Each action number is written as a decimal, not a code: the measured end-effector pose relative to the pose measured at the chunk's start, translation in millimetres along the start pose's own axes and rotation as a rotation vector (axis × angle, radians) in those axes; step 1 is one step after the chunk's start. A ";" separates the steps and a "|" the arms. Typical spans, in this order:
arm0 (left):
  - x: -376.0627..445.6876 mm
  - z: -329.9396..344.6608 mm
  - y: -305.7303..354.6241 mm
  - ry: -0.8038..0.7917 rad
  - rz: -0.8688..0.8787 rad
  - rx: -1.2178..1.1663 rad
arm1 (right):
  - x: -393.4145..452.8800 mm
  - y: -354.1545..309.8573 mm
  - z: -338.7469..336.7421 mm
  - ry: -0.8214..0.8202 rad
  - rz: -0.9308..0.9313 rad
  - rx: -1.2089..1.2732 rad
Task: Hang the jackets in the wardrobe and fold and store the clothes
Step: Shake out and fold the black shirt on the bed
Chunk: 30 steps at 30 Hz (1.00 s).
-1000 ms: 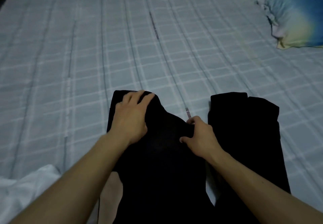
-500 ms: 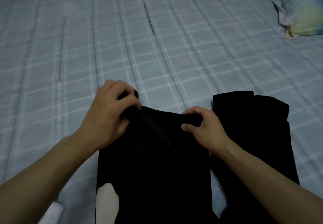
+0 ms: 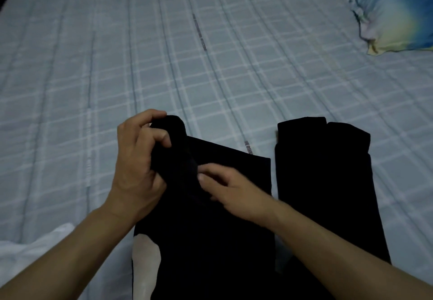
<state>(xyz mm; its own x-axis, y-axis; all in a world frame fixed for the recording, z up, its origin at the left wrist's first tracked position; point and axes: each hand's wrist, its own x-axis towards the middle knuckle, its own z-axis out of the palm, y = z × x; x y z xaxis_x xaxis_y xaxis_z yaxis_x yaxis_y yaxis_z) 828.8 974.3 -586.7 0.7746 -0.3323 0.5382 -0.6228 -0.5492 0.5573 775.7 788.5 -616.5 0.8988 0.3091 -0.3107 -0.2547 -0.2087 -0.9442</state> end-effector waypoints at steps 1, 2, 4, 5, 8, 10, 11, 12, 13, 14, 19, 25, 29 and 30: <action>-0.9 -1.6 2.8 0.003 -0.001 -0.007 | 0.6 4.0 7.0 -0.010 -0.068 -0.100; -1.8 -3.6 5.3 0.002 -0.002 -0.010 | 4.4 7.4 11.0 0.026 -0.073 -0.193; -3.5 -9.3 7.1 0.001 0.002 0.007 | 19.7 24.4 14.9 0.117 -0.166 -0.588; -3.7 -13.1 6.9 0.008 0.001 0.016 | 27.3 28.8 17.0 0.113 -0.172 -0.762; -1.8 -23.1 -0.2 0.023 0.022 0.048 | 49.6 30.3 21.3 0.043 -0.080 -0.945; -1.4 -28.3 -10.0 -0.008 0.039 0.077 | 60.2 27.3 26.2 0.021 -0.109 -1.097; -2.0 -31.0 -15.8 -0.031 0.045 0.089 | 62.8 24.6 27.5 0.004 -0.095 -1.101; -3.5 -33.8 -21.8 -0.050 0.049 0.104 | 65.1 22.6 28.0 0.007 -0.038 -1.033; -5.8 -37.1 -27.8 -0.066 0.051 0.124 | 68.3 21.2 27.3 0.026 0.033 -0.930; -8.9 -40.7 -33.9 -0.079 0.048 0.150 | 71.7 18.4 25.4 0.053 0.106 -0.842; -24.9 -61.7 -51.0 -0.115 0.051 0.209 | 91.0 0.6 14.4 0.005 0.238 -0.710; -38.2 -84.1 -55.2 -0.104 0.011 0.246 | 85.0 5.7 11.8 0.114 0.039 -0.528; -43.6 -92.1 -61.6 -0.100 0.021 0.286 | 84.7 14.1 9.9 0.353 -0.036 -0.430; -43.8 -94.5 -63.6 -0.099 0.029 0.289 | 86.6 15.0 7.9 0.408 -0.038 -0.422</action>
<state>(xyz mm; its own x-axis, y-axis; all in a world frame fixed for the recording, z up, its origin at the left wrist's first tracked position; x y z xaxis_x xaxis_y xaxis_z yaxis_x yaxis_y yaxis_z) 824.0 1096.2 -585.9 0.7728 -0.4161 0.4793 -0.5985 -0.7290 0.3321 847.0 819.5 -658.4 0.9904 -0.0409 -0.1321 -0.1311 -0.5813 -0.8031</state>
